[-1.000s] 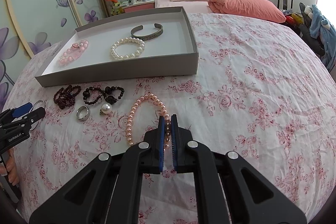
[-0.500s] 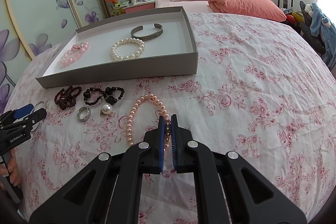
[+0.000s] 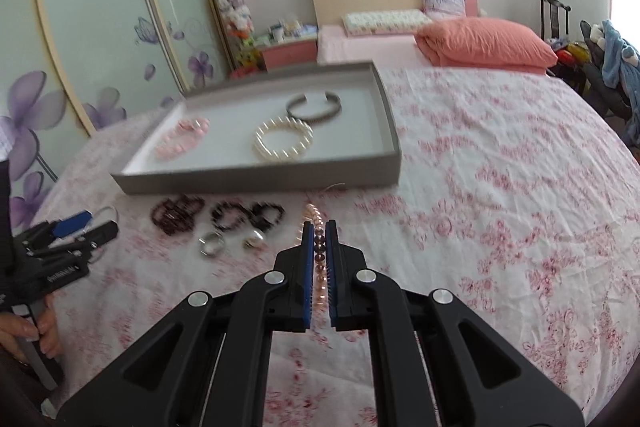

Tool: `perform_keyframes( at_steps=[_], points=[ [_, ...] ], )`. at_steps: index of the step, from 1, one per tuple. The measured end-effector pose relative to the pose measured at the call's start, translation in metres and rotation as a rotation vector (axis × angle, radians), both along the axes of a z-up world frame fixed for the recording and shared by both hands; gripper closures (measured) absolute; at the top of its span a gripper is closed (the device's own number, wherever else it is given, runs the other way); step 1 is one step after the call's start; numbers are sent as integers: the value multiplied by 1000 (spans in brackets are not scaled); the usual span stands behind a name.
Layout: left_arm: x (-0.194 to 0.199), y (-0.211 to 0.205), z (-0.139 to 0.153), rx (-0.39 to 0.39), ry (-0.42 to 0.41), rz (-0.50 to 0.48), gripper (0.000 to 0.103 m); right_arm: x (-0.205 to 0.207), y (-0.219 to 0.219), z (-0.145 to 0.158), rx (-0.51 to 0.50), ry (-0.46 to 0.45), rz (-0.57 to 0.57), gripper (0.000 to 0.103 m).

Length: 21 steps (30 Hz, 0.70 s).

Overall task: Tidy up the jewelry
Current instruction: 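Move the bangle and pearl bracelet into the gray tray with both tools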

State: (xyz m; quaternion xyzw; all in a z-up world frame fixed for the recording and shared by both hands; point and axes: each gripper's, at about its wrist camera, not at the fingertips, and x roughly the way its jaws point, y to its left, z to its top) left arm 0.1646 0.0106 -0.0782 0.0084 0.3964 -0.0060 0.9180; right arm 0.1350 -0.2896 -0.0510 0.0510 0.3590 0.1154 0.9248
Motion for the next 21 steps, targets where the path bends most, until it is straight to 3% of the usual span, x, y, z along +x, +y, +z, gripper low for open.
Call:
perform_keyframes(
  at_steps=[21],
  points=[
    [-44,-28,79,27,-331,3,36,-29,17,73,76,-262,61,96]
  ],
)
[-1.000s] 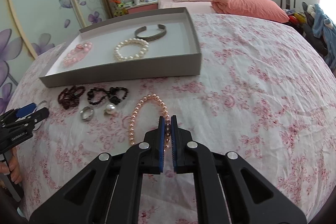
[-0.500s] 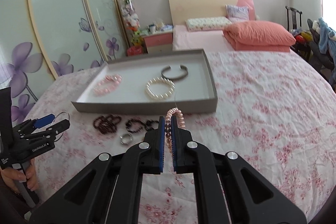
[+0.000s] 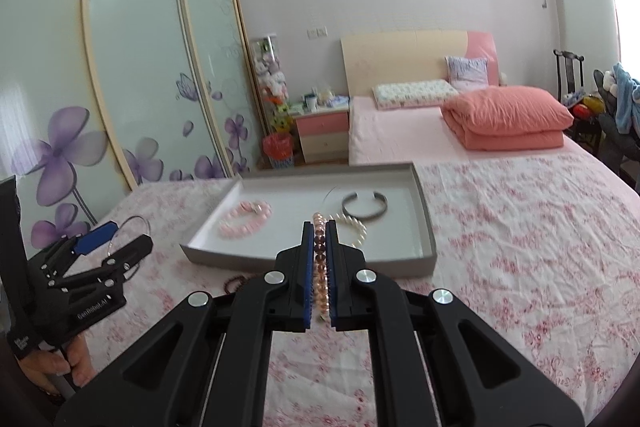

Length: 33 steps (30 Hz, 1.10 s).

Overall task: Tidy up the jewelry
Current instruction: 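Move the bangle and pearl bracelet into the gray tray with both tools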

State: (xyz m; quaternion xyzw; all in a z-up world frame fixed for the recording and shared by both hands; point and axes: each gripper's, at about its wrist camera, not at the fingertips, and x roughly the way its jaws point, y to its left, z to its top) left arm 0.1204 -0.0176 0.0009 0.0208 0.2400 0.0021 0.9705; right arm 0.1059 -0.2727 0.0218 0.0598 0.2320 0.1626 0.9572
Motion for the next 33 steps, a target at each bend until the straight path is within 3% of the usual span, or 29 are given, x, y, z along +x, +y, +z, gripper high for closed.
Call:
perform_keyframes(
  at_steps=[9,19,33],
  points=[
    [-1,-15,21,14,-76,-6,36,-6,8,23,20,-99,2,96],
    [25,-25,31,9,-104,-20,36,17,13,35,41,-131,-11,96],
    [112,-22,10,-39,-34,-42,36,100,13,11,74,-25,-42,96]
  ],
)
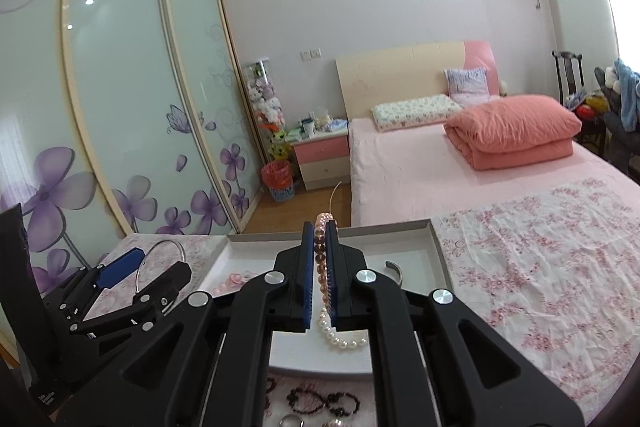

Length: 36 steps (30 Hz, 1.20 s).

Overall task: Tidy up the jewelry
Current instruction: 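Move the bangle and pearl bracelet into the gray tray with both tools, then open both tools to release the bangle and pearl bracelet in the tray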

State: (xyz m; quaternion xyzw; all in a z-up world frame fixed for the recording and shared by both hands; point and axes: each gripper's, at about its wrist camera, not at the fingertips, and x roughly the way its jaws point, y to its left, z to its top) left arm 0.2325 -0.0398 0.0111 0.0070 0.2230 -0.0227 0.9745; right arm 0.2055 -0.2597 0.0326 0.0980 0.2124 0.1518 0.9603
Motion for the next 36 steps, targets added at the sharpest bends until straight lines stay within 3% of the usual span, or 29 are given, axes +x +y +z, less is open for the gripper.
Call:
perform_keyframes(
  at_steps=[16,18,20,36],
  points=[
    [74,14,-47,-83,184,-10,35,64,0,-47,47,187,8,92],
    [74,19,-47,-98,183,-6,35,60,-3,-47,45,181,-2,79],
    [73,24,-45,-102,177,-3,35,58,-7,-47,46,177,-11,75],
    [29,47,-29,-112,155,42,33,18,-13,-50,-3,188,10,75]
  ],
)
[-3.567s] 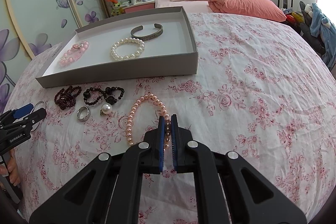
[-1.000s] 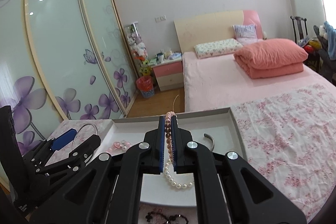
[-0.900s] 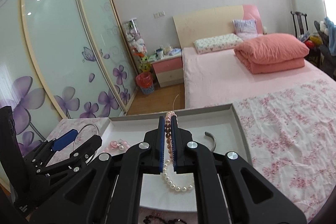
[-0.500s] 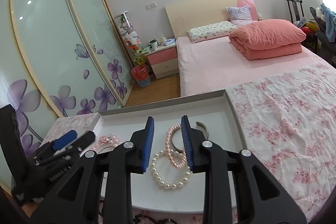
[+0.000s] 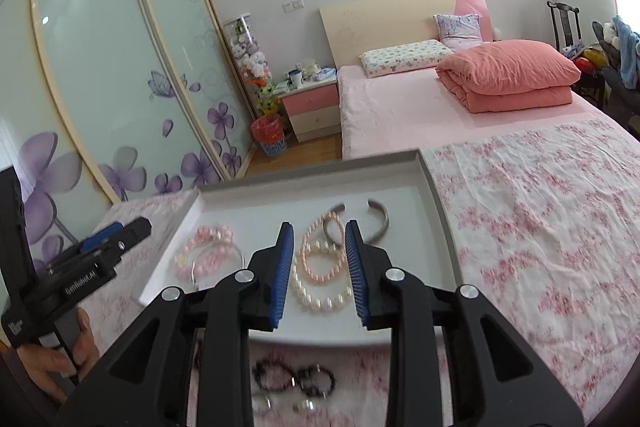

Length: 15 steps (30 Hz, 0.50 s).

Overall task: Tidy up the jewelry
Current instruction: 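Open both tools to release the bangle and pearl bracelet in the tray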

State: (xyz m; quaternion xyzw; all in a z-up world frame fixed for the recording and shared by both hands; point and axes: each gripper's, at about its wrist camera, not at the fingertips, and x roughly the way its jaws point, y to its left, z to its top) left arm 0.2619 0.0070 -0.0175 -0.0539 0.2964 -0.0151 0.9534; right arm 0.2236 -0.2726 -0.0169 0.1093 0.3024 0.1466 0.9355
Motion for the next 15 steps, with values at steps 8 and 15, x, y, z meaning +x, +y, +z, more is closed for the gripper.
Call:
perform_keyframes(
  at_steps=[8,15],
  points=[
    [-39,4,-17,32,54,-18,31,-38,-1,-32,-65,114,54,75],
    [-59,12,-39,40,127,-18,31,-58,14,-63,-135,235,132,75]
  ],
)
